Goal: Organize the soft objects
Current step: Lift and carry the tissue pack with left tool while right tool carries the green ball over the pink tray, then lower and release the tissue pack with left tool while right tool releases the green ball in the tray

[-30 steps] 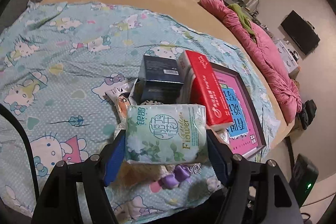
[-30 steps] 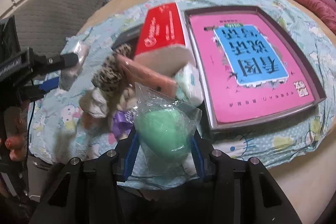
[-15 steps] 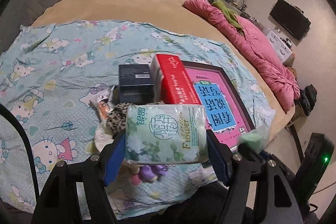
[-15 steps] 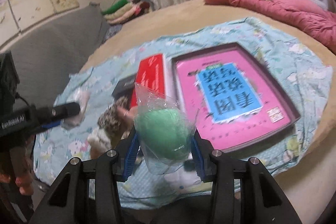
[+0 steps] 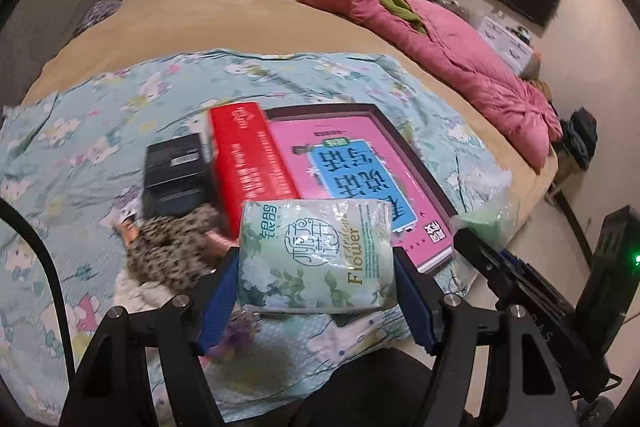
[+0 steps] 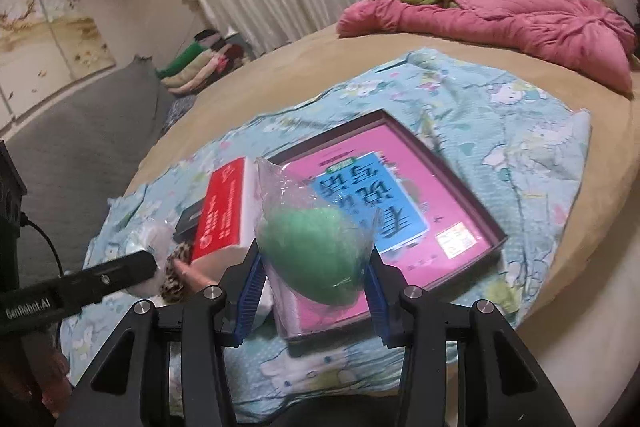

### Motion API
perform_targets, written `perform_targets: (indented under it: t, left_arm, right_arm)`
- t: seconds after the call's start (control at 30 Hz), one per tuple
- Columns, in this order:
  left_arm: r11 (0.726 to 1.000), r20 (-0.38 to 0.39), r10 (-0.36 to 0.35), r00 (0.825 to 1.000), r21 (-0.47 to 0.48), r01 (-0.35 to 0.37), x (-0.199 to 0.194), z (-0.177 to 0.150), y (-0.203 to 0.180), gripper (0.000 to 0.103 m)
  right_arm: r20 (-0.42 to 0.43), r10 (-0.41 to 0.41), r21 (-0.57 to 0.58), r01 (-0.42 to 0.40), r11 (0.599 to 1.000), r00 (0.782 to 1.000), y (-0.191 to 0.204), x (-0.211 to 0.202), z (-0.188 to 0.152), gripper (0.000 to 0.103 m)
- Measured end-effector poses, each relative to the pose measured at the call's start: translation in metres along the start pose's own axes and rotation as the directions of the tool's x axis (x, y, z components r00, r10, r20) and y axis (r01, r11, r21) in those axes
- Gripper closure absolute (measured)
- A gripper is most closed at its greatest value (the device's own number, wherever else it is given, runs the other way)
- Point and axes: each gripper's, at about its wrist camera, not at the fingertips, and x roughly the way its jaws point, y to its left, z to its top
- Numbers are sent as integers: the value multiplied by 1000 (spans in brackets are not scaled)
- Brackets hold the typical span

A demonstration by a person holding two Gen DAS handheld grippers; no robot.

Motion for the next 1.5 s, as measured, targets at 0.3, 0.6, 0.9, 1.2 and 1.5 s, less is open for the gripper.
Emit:
perform_targets:
  t: [0.3, 0.6, 0.9, 1.2, 1.5]
  left_arm:
    - [997, -47, 4, 999, 83, 0, 35, 9, -37, 31]
    - [979, -133, 33, 991, 203, -6, 84, 10, -68, 31]
    - [954, -204, 83, 975, 299, -18, 132, 8, -86, 31]
    - [936, -240, 104, 965, 351, -14, 157, 3, -95, 31]
    - [938, -264, 119, 957, 345, -21, 170, 1, -91, 31]
  right_arm:
    - [25, -30, 76, 28, 997, 999, -35, 1, 6, 56]
    - [8, -55, 131, 54, 990, 998, -66, 11, 14, 55]
    - [-50, -39, 163, 46, 986, 998, -81, 34, 17, 54]
    - [-119, -61, 159, 80, 984, 991, -91, 64, 15, 54]
    - [-168, -108, 130, 131, 983, 980, -94, 84, 10, 53]
